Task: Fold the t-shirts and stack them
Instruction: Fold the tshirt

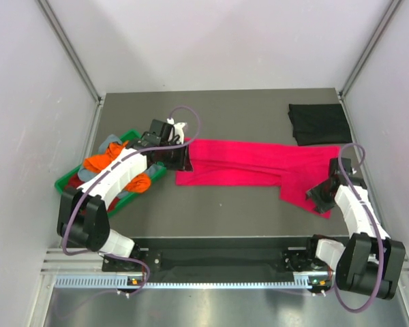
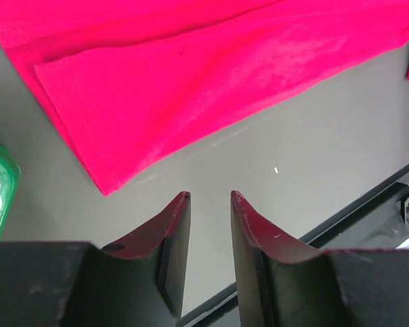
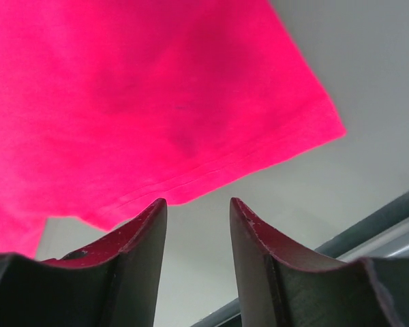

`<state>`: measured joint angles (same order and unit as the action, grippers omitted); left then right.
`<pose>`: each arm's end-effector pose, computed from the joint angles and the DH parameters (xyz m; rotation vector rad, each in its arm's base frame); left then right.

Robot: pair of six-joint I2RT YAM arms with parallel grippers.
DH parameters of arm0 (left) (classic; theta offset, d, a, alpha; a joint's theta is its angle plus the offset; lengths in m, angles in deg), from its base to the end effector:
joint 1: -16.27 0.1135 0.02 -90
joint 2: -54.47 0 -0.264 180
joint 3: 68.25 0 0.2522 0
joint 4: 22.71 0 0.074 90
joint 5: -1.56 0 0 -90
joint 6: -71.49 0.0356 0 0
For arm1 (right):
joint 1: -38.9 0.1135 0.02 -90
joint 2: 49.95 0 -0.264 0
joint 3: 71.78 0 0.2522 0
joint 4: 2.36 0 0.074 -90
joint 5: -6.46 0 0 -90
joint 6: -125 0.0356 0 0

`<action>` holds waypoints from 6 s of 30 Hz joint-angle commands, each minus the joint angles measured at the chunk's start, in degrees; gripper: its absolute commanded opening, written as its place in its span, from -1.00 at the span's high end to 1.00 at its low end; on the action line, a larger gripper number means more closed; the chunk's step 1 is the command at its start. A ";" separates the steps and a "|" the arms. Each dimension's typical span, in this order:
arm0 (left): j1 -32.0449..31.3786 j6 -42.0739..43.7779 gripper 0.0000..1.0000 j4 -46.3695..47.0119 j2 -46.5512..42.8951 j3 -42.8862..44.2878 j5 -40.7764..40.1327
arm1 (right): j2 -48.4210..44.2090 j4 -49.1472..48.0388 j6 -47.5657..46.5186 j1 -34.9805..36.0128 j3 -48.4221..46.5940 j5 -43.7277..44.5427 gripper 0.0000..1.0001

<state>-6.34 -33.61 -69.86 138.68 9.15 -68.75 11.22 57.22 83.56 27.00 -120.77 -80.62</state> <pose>0.2788 -0.1291 0.2593 0.3131 2.5548 -0.6922 0.1694 -0.0376 0.1875 1.4311 2.4330 0.0742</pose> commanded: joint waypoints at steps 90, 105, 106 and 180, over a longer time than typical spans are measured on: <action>-0.06 -3.19 0.26 3.76 11.59 -3.78 -15.64 | 31.03 -27.81 -14.10 -2.34 -31.93 -16.63 1.00; -0.85 -3.36 1.00 0.78 12.30 -3.08 -19.15 | 31.12 -27.10 -15.07 -1.90 -32.37 -17.24 1.00; -0.94 -3.54 1.00 0.87 11.69 -3.69 -21.16 | 31.03 -27.10 -15.33 -1.72 -32.37 -17.16 1.00; -4.02 -11.80 0.21 12.47 8.95 8.34 -3.34 | 28.66 -4.16 -25.09 -2.59 -35.00 -1.33 0.20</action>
<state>-10.19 -46.48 -60.96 146.39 16.62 -74.31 43.24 51.87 58.38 25.78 -152.81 -83.92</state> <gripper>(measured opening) 0.397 0.396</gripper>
